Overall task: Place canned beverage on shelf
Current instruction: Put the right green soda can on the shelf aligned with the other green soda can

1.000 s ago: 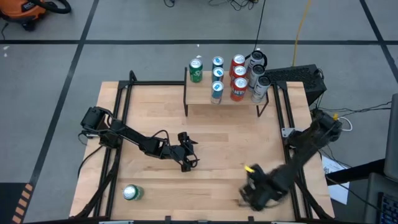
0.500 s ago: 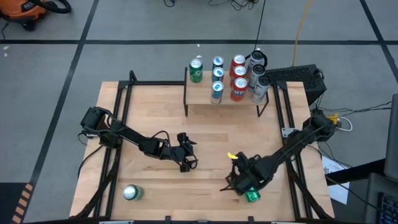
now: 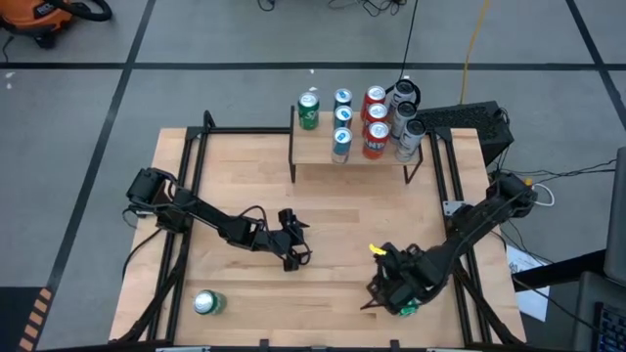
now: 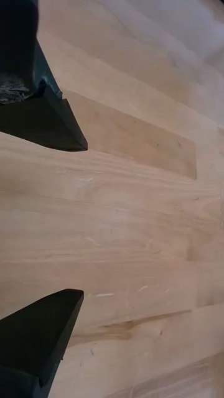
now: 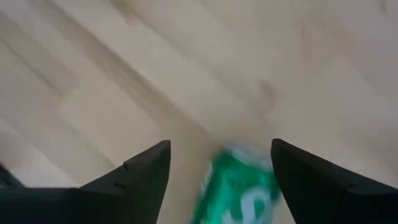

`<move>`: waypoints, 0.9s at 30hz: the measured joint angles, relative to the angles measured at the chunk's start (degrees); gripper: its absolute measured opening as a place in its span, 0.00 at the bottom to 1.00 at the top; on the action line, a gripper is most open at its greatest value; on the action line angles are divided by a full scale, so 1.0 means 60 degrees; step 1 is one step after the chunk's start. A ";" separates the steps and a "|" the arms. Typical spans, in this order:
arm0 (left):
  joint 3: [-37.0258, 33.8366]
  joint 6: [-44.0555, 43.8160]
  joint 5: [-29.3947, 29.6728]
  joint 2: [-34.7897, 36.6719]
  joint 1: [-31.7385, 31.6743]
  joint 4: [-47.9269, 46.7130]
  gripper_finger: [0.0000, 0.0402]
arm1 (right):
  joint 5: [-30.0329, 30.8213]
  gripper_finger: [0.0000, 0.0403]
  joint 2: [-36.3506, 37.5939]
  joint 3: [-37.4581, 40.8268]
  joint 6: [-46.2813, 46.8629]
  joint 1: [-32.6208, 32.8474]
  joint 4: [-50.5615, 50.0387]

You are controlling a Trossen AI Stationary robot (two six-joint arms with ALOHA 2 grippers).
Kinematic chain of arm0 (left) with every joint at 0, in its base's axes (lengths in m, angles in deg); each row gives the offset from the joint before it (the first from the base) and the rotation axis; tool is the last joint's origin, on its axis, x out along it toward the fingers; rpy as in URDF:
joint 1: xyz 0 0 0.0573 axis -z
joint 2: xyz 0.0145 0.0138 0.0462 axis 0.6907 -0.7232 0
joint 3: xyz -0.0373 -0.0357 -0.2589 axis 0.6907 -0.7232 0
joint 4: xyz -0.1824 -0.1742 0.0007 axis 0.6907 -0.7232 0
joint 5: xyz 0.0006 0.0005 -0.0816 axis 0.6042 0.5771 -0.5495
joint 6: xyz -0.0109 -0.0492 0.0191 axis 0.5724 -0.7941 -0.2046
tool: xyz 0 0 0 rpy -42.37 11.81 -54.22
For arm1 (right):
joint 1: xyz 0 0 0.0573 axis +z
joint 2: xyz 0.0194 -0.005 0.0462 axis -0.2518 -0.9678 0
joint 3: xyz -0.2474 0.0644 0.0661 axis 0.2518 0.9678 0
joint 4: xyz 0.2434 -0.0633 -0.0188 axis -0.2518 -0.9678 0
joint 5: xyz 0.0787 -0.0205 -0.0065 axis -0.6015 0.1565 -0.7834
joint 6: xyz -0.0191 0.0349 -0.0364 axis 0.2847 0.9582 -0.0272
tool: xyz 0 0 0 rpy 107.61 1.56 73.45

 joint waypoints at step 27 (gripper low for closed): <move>-0.0002 -0.0252 -0.0051 0.0000 -0.0018 -0.0069 0.93 | -0.2198 0.70 -0.0015 0.3100 0.2515 0.0753 0.2684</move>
